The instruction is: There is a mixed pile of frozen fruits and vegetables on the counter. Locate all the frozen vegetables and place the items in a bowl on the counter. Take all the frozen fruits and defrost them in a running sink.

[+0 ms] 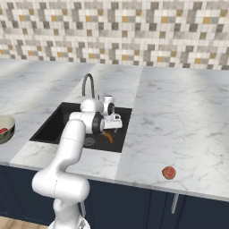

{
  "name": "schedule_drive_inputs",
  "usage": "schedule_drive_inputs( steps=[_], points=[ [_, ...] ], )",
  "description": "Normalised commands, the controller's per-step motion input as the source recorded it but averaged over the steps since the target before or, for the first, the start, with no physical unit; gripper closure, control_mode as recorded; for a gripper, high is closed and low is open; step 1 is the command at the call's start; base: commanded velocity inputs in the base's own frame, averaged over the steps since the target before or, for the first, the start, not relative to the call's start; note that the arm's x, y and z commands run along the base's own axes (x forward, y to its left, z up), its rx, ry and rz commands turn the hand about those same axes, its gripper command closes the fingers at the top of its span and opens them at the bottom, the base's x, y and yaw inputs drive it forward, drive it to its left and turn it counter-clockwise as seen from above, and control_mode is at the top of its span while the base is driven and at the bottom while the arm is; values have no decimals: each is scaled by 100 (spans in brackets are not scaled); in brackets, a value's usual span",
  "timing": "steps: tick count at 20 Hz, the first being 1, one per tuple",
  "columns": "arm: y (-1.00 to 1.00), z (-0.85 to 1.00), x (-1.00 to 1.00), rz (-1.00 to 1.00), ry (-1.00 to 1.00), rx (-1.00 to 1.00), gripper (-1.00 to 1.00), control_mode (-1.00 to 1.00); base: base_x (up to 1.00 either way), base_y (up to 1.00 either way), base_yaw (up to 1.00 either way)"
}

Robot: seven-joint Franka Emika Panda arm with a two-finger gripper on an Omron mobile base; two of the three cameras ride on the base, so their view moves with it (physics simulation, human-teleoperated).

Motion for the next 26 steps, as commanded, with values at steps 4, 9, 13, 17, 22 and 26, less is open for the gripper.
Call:
schedule_drive_inputs(
  steps=[4, 9, 13, 17, 22, 26],
  points=[
    [13, 39, -25, -2, 0, 0, -100, -100, 0, 0, 0],
    [5, 34, -31, -1, -1, 0, -100, -100, 0, 0, 0],
    [6, 31, -33, -2, -6, 0, -100, -100, 0, 0, 0],
    [1, 26, -30, -1, -21, 0, -100, -100, 0, 0, 0],
    [0, 22, -30, 0, -24, 0, -100, -100, 0, 0, 0],
    [0, 40, -25, -1, -16, 0, -100, -100, 0, 0, 0]
  ],
)
